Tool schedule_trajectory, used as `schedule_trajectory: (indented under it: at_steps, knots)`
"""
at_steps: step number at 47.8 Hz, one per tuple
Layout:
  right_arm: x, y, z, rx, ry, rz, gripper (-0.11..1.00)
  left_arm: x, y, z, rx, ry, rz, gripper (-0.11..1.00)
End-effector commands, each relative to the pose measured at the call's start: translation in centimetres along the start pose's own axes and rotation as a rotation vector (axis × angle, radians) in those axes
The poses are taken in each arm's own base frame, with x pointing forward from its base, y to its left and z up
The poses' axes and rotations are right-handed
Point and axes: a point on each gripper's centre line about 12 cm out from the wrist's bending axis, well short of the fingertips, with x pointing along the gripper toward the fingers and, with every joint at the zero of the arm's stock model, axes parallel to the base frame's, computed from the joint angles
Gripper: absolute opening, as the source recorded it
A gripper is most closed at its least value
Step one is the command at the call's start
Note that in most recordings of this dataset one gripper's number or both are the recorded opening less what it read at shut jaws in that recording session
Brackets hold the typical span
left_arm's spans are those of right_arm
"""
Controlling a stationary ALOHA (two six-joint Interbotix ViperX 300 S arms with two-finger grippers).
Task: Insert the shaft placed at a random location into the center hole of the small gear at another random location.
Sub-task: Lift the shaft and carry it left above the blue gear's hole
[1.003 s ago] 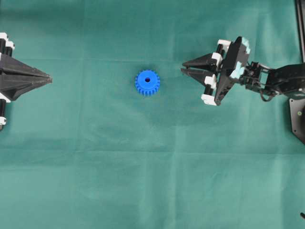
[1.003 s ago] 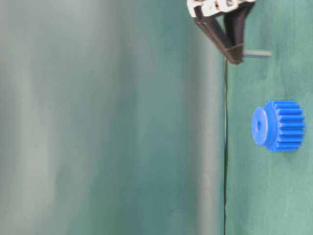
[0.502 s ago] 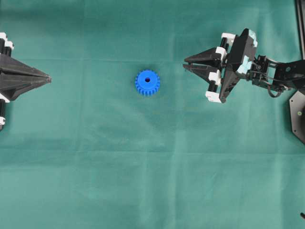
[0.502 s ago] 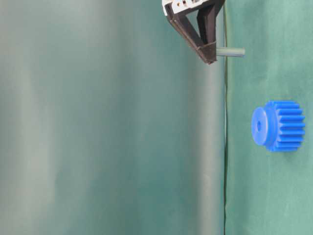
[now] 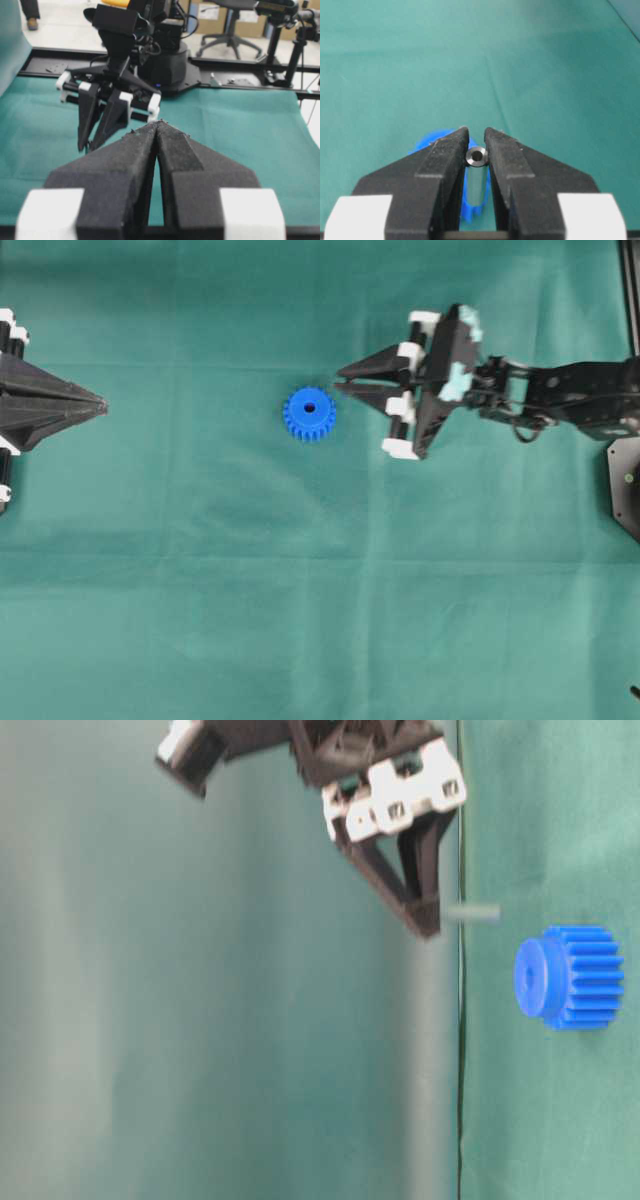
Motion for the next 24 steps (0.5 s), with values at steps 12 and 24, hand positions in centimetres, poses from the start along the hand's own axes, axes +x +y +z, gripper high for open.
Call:
schedule_trajectory:
  at_steps: [12, 24]
  knots:
    - [2.7, 1.4, 2.4, -0.021, -0.032, 0.037, 0.14, 0.2, 0.0, 0.4, -0.004, -0.009, 0.002, -0.01]
    - [2.9, 1.4, 2.3, -0.023, -0.029, 0.038, 0.14, 0.2, 0.0, 0.5, -0.004, -0.012, 0.002, -0.01]
